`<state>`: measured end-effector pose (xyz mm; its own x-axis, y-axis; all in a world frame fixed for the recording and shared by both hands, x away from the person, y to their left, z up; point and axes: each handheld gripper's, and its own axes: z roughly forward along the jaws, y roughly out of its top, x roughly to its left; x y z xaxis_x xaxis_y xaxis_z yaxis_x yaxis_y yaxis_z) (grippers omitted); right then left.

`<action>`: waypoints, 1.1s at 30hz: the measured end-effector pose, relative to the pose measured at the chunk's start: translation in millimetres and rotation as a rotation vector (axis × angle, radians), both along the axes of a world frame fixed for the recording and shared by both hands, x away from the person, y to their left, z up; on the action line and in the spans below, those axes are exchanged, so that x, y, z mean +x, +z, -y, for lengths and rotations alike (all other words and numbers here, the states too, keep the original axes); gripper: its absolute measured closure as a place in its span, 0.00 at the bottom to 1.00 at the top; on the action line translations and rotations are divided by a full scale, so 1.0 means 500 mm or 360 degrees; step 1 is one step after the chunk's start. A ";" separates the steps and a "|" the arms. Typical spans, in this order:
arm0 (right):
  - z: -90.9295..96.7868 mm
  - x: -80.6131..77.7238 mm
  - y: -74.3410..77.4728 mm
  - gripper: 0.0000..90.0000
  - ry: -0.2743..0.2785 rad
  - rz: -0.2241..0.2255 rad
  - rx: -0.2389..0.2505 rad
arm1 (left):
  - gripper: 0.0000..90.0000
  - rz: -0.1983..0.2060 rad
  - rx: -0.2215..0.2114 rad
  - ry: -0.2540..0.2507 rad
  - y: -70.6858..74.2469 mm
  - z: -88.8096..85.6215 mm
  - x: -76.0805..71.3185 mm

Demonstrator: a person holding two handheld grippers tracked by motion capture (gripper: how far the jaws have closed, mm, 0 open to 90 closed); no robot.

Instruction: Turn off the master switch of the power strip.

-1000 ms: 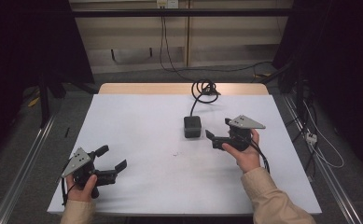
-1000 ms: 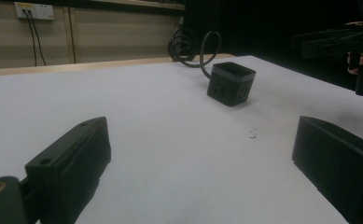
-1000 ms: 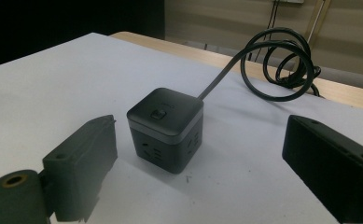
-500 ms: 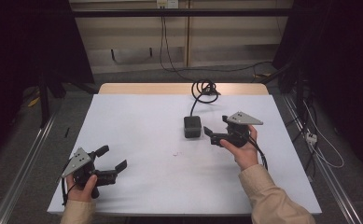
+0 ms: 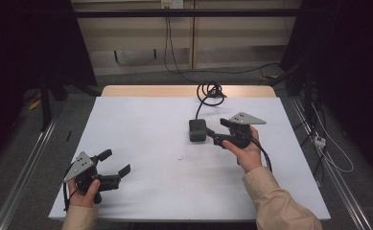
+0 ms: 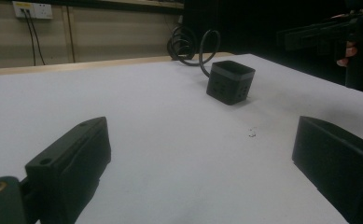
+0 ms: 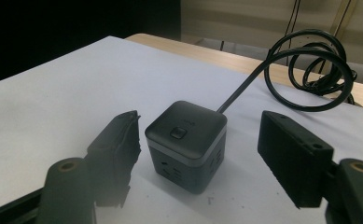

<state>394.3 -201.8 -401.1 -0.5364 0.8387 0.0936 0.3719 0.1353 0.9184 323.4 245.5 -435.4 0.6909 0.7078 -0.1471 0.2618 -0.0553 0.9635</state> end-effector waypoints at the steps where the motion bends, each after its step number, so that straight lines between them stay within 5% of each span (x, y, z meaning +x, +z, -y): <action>1: -0.002 0.001 0.000 0.33 0.0000 -0.0002 -0.0006 | 0.05 0.0002 -0.0001 0.0000 0.000 0.000 0.000; 33: -0.023 0.031 -0.018 0.50 0.0003 -0.0045 0.0015 | 0.05 -0.0001 -0.0001 -0.0004 0.000 -0.003 0.000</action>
<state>410.0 -190.3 -410.0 -0.5352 0.8366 0.1165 0.3973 0.1276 0.9088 323.1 247.1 -435.5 0.6924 0.7062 -0.1478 0.2622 -0.0555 0.9634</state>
